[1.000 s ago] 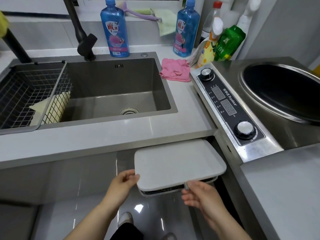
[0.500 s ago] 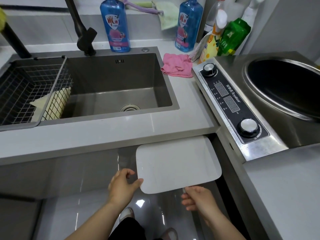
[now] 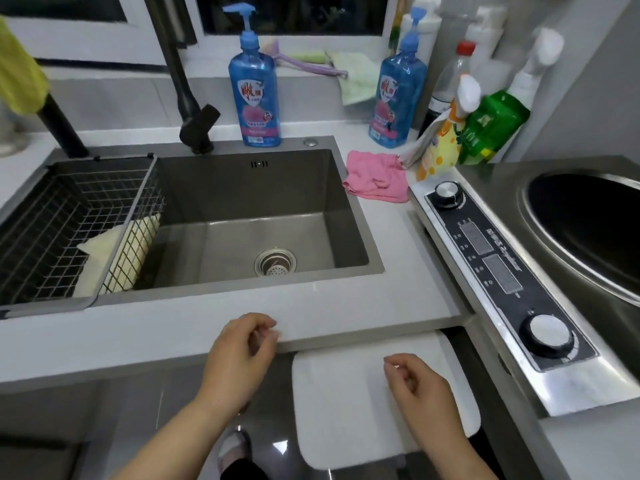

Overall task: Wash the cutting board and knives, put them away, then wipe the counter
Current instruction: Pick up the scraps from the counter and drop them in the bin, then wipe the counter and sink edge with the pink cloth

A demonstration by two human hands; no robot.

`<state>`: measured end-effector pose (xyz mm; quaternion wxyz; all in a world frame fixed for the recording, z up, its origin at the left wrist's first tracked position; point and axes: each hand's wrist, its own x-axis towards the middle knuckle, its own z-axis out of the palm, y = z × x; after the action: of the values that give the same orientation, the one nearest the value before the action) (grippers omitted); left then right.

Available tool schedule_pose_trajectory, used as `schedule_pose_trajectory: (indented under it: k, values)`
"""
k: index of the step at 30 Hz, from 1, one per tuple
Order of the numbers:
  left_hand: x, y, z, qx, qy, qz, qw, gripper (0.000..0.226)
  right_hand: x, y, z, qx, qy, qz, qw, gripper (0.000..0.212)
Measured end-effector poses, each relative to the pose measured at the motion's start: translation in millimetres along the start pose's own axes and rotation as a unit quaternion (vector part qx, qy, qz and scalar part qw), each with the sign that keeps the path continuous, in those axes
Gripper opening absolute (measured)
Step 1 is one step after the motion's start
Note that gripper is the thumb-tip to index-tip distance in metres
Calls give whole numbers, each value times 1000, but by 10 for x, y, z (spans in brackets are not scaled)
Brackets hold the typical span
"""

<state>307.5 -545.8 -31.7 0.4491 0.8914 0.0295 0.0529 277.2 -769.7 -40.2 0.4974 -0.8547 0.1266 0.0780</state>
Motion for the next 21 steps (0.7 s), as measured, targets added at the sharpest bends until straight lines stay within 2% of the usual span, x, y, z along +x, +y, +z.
schedule_pose_trajectory:
  k: [3, 5, 7, 9, 13, 17, 21]
  values:
    - [413, -61, -146, 29, -18, 16, 999, 6, 245, -244, 101, 32, 29, -20, 999, 28]
    - [738, -127, -255, 56, -26, 34, 998, 27, 478, -428, 165, 30, 66, -32, 997, 28]
    - [1099, -202, -380, 70, -23, 55, 996, 36, 759, -660, 246, 0, 106, -47, 993, 18]
    - [1469, -282, -517, 88, -23, 72, 993, 33, 1059, -955, 334, -36, 146, -75, 986, 15]
    - [2226, -341, -760, 120, -41, 107, 986, 21, 1708, -1510, 499, -99, 186, -115, 971, 24]
    - [3017, -171, -930, 129, -54, 148, 979, 29, 2366, -1662, 545, -176, 175, -45, 968, 43]
    - [3640, 120, -992, 105, 6, 160, 982, 36, 2848, -1636, 410, -280, 132, 26, 951, 64]
